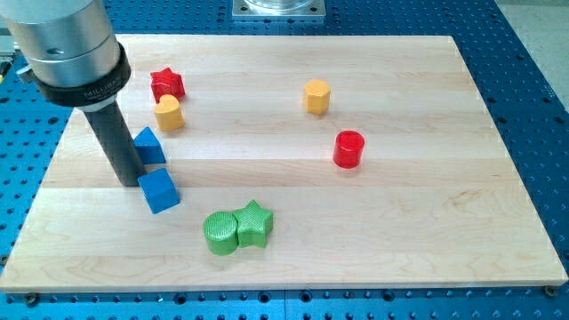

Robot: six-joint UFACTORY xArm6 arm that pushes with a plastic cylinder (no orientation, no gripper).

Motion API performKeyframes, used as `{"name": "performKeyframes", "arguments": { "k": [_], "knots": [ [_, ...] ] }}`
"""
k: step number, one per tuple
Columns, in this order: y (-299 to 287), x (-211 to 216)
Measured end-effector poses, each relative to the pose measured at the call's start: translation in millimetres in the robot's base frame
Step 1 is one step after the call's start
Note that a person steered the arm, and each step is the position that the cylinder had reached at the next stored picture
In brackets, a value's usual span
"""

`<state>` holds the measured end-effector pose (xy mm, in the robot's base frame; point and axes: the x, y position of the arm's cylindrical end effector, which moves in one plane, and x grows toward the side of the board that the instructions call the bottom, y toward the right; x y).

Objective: Place your arm at the right to the cube

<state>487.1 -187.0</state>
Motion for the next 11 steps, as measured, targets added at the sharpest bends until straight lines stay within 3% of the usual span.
{"name": "performKeyframes", "arguments": {
  "k": [3, 5, 7, 9, 11],
  "knots": [
    [9, -3],
    [153, -14],
    [65, -13],
    [92, -11],
    [79, 26]
  ]
}}
